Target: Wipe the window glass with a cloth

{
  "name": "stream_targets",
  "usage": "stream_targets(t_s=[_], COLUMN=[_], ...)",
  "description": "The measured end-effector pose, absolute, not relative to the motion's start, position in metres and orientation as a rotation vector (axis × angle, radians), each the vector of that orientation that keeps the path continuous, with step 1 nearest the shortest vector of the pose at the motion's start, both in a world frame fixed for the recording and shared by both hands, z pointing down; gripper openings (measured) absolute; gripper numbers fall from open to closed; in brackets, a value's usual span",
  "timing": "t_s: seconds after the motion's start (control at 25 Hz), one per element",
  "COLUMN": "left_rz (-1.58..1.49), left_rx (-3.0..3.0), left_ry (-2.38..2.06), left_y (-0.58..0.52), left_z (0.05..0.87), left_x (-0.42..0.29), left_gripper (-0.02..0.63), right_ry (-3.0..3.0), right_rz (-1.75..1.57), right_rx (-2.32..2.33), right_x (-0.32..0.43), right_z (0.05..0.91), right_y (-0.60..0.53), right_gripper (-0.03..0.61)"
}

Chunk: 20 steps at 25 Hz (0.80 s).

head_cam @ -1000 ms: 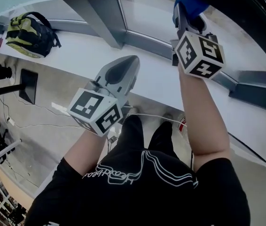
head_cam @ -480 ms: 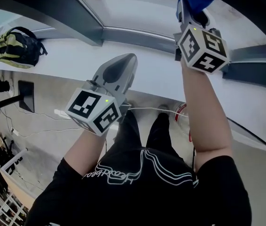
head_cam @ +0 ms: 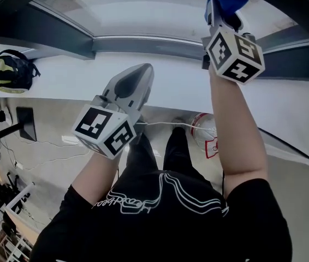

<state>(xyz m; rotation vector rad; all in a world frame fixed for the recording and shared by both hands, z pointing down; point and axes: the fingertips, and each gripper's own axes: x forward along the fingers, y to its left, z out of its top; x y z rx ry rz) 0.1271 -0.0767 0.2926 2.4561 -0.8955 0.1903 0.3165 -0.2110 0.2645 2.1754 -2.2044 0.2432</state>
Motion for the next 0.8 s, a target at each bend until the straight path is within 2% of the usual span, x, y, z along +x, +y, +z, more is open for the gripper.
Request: stream_targets(t_s=[0.8], left_rz=[0.246], left_rx=[2.543], left_ry=[-0.75], left_y=[-0.054], left_z=[0.284], left_x=[0.274], left_gripper=[0.003], right_ry=[-2.015], right_rz=[0.204], right_rx=[2.356], right_x=[0.51], right_z=[0.258], right_y=[-0.155], right_gripper=[0.094])
